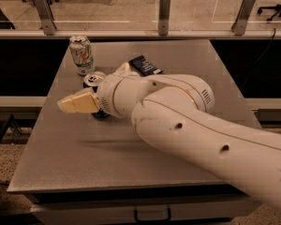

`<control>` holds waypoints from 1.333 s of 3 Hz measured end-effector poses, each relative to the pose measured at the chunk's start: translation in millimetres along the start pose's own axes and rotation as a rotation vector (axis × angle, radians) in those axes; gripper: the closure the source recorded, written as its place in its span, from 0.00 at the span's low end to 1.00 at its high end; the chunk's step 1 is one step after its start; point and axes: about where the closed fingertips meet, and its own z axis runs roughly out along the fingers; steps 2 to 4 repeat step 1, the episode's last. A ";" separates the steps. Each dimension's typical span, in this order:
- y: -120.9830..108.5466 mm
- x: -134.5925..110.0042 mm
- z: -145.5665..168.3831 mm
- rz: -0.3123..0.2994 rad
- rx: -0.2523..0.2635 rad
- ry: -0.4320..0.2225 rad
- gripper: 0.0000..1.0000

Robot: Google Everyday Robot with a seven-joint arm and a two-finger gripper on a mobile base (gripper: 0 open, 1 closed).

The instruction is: Place pepsi can upright

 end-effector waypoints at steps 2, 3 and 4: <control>0.0 0.1 0.0 0.000 0.000 0.000 0.00; 0.0 0.1 0.0 0.000 0.000 0.000 0.00; 0.0 0.1 0.0 0.000 0.000 0.000 0.00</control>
Offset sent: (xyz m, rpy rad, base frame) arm 0.0000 0.0000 0.0000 0.0000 0.0000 0.0000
